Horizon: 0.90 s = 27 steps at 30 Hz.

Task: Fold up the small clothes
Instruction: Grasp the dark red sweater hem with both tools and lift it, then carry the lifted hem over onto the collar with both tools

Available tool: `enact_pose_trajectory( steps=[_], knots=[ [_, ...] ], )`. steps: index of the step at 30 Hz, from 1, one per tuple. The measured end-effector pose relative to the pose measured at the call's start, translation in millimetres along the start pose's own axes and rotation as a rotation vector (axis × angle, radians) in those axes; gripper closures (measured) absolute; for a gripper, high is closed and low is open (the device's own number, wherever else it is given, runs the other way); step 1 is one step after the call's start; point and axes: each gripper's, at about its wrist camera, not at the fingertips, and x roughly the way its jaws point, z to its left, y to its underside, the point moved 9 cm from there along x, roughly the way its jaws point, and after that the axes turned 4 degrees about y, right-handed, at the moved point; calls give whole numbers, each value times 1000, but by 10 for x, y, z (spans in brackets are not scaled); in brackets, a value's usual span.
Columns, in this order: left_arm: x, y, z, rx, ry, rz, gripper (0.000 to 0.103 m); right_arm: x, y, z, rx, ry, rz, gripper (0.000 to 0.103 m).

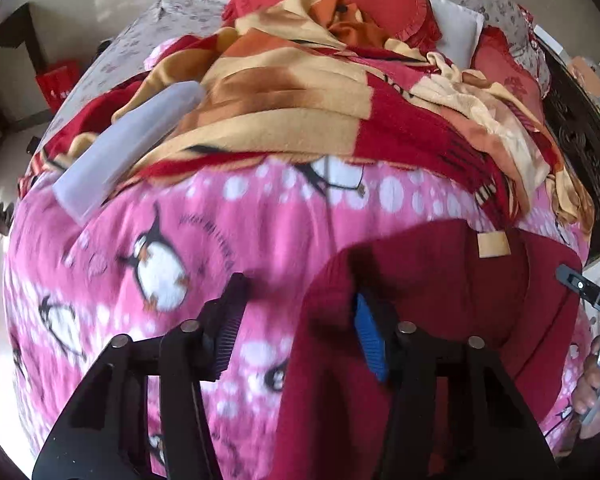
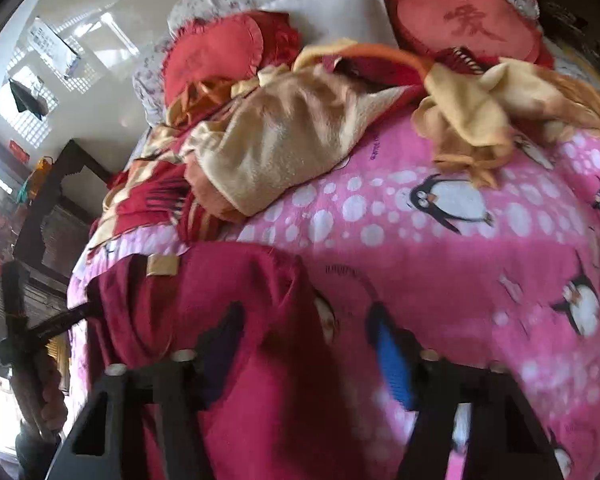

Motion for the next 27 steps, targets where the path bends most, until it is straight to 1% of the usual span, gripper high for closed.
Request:
enact_pose_trajectory(
  steps=[1, 2, 3, 5, 7, 9, 11, 14, 15, 16, 17, 18, 20, 21, 22, 23, 24, 25, 27],
  knots=[
    [33, -3, -26, 9, -2, 13, 79, 31, -22, -9, 0, 6, 5, 59],
    [45, 12, -77, 21, 21, 29, 90, 52, -33, 0, 3, -11, 13, 68],
    [13, -1, -98, 37, 1, 20, 92, 60, -34, 29, 6, -43, 25, 89],
    [-82, -19, -119, 48, -13, 6, 93, 18, -53, 31, 2, -20, 11, 90],
    [-278, -22, -93, 21, 8, -27, 94, -55, -55, 67, -20, -4, -5, 92],
    [-643, 55, -105, 20, 40, -83, 94, -219, -41, 89, -9, -25, -25, 93],
    [-1033, 216, -135, 19, 83, -128, 94, -519, 50, 149, -19, -69, -63, 93],
    [-1644, 620, -192, 54, 116, -191, 94, -1072, 303, 245, -48, -122, -129, 93],
    [-1829, 798, -214, 60, 127, -205, 94, -1356, 502, 292, -58, -151, -151, 93],
    [-1973, 973, -233, 67, 134, -214, 94, -1555, 683, 326, -72, -161, -164, 93],
    [-2137, 1239, -239, 76, 135, -225, 94, -1686, 807, 356, -88, -165, -174, 93],
    [-2195, 1394, -259, 76, 137, -223, 94, -1869, 1034, 402, -120, -165, -186, 93],
    [-2250, 1836, -257, 57, 156, -196, 94, -2056, 1434, 445, -160, -153, -178, 93],
    [-2226, 2111, -228, 54, 145, -177, 94, -2129, 1700, 455, -165, -165, -170, 93],
    [-2170, 2319, -193, 45, 142, -161, 94, -2139, 1928, 457, -175, -165, -155, 93],
    [-2079, 2557, -156, 22, 157, -133, 94, -2121, 2170, 437, -187, -146, -139, 93],
    [-1926, 2832, -127, -5, 175, -92, 94, -2060, 2426, 395, -188, -116, -123, 93],
    [-1800, 3048, -97, -23, 169, -57, 94, -1956, 2679, 331, -169, -98, -97, 92],
    [-1475, 3425, -5, -87, 162, 13, 93, -1727, 3001, 231, -135, -71, -51, 92]
  ],
)
